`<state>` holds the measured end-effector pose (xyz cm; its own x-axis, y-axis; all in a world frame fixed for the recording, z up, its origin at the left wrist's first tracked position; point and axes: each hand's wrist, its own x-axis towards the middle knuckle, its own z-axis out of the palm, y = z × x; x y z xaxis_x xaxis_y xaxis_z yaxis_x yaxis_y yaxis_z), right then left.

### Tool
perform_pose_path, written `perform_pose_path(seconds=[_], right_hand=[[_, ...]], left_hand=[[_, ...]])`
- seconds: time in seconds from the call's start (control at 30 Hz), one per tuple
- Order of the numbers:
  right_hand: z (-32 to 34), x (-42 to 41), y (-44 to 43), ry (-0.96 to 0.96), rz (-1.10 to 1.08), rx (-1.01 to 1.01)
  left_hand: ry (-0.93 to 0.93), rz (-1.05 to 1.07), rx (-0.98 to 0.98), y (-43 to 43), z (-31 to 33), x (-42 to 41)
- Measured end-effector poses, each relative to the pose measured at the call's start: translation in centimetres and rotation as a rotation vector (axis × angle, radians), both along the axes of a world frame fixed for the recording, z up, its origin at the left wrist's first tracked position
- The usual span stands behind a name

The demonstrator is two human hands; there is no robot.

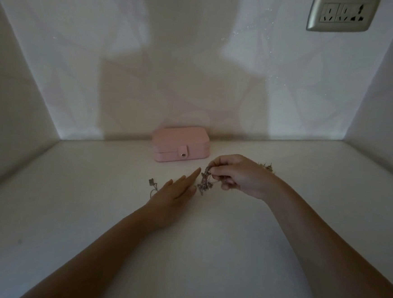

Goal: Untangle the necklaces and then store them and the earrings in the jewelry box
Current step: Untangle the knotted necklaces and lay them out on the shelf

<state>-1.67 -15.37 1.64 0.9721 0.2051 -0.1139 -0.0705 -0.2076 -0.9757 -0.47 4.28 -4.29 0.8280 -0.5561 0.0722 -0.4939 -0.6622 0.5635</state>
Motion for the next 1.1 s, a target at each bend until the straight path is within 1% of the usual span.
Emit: perform_pose_path(seconds=[0.07, 0.13, 0.17, 0.2, 0.23, 0.3, 0.4, 0.47, 0.53, 0.63, 0.67, 0.77, 0.83, 0.9, 0.97, 1.0, 1.03, 1.1], right_hand=[[-0.2, 0.3, -0.4, -0.108, -0.078, -0.124], [-0.5, 0.6, -0.7, -0.278, -0.202, -0.371], [-0.7, 0.6, -0.6, -0.361, -0.248, -0.497], [-0.9, 0.6, -0.4, -0.433, -0.282, -0.590], [-1.1, 0.6, -0.2, -0.487, -0.308, -0.650], [-1.5, 0.6, 0.1, -0.558, -0.345, -0.709], [-1.9, 1.3, 0.2, -0.616, -0.352, -0.807], [-2.3, 2.0, 0.3, -0.613, -0.343, -0.836], [-2.6, 2.3, 0.4, -0.537, -0.346, -0.763], [-2.8, 2.7, -0.2, -0.346, -0.340, -0.544], [-2.7, 2.7, -0.5, -0.283, -0.339, -0.450], [-2.0, 2.8, -1.2, -0.068, -0.312, -0.082], [-1.3, 2.5, -1.3, 0.079, -0.227, 0.153], [-0.9, 2.1, -1.3, 0.174, -0.136, 0.343], [-0.7, 1.9, -1.2, 0.200, -0.064, 0.439], [-0.6, 1.7, -1.1, 0.195, -0.045, 0.453], [-0.5, 1.5, -1.0, 0.186, -0.035, 0.452], [-0.2, 1.1, -0.6, 0.167, 0.003, 0.442]], left_hand=[[0.067, 0.015, -0.132, 0.2, 0.2, 0.0], [0.126, 0.014, -0.275, 0.4, 0.1, 0.1], [0.139, 0.008, -0.309, 0.4, 0.0, 0.0], [0.135, -0.004, -0.302, 0.4, -0.1, 0.1], [0.105, -0.012, -0.248, 0.3, -0.2, 0.1], [0.006, -0.043, -0.082, 0.0, -0.1, -0.2], [-0.115, -0.088, 0.138, -0.3, 0.1, -0.5], [-0.140, -0.095, 0.215, -0.5, 0.3, -0.5], [-0.138, -0.095, 0.251, -0.5, 0.3, -0.5], [-0.123, -0.077, 0.316, -0.6, 0.3, -0.6], [-0.117, -0.074, 0.335, -0.7, 0.3, -0.6], [-0.088, -0.061, 0.366, -0.8, 0.5, -0.7], [-0.086, -0.057, 0.371, -0.9, 0.7, -0.9], [-0.085, -0.050, 0.369, -1.0, 0.6, -0.9], [-0.035, -0.034, 0.294, -0.8, 0.4, -0.7], [0.004, -0.023, 0.219, -0.6, 0.3, -0.6], [0.038, -0.021, 0.116, -0.4, 0.5, -0.6], [0.133, 0.054, -0.201, -0.2, 1.2, -0.7]])
